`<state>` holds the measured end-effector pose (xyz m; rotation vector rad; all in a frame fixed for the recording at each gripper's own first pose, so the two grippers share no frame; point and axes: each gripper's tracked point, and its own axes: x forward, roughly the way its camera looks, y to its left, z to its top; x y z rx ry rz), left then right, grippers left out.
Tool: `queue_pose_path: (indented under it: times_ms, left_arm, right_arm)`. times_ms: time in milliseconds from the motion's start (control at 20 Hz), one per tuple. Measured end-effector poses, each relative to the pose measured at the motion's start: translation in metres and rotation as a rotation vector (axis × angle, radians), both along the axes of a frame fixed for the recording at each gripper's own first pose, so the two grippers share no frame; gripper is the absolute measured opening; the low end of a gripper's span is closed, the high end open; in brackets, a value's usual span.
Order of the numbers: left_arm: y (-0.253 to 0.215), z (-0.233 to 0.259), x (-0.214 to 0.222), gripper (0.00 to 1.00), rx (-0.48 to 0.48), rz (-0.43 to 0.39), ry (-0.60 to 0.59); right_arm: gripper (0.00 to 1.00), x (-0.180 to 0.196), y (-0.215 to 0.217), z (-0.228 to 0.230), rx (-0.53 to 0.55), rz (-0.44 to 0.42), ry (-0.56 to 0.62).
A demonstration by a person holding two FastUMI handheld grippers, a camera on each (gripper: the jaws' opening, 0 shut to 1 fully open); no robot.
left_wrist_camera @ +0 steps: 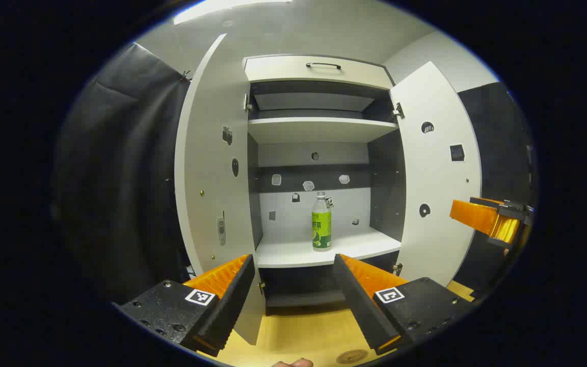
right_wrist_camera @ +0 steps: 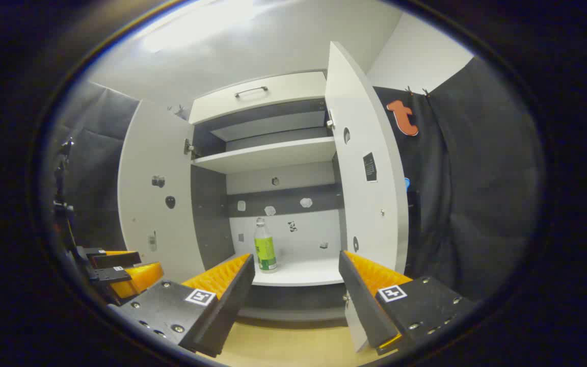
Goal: Grasp the bottle in the cabinet with the left hand and place it on the coaster, then close the right door with the right hand and the left door with the left hand.
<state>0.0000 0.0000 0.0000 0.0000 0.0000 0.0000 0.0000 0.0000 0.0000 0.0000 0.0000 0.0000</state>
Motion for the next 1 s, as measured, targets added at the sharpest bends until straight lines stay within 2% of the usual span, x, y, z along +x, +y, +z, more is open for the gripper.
queue_pose_path:
  times_ms: [150, 200, 250, 450, 1000]
  left_arm:
    - [0.000, 0.000, 0.001, 1.00, -0.001, 0.006, -0.012]
    - [-0.003, -0.003, 0.000, 0.98, -0.010, -0.001, -0.004]
    - [-0.004, -0.004, 0.001, 1.00, -0.018, -0.003, 0.002]
    - [-0.001, -0.004, 0.003, 0.98, -0.017, 0.017, 0.008]
    - [0.003, 0.013, 0.006, 0.98, -0.052, 0.029, 0.005]
  right_arm:
    - [0.96, 0.004, 0.005, -0.007, -0.068, 0.015, 0.003]
    - [1.00, 0.005, 0.009, -0.008, -0.076, 0.024, 0.006]
    - [1.00, 0.005, 0.013, -0.010, -0.079, 0.036, 0.014]
    - [1.00, 0.009, 0.012, -0.017, -0.103, 0.030, 0.034]
    - [1.00, 0.001, 0.023, 0.007, -0.074, 0.059, 0.013]
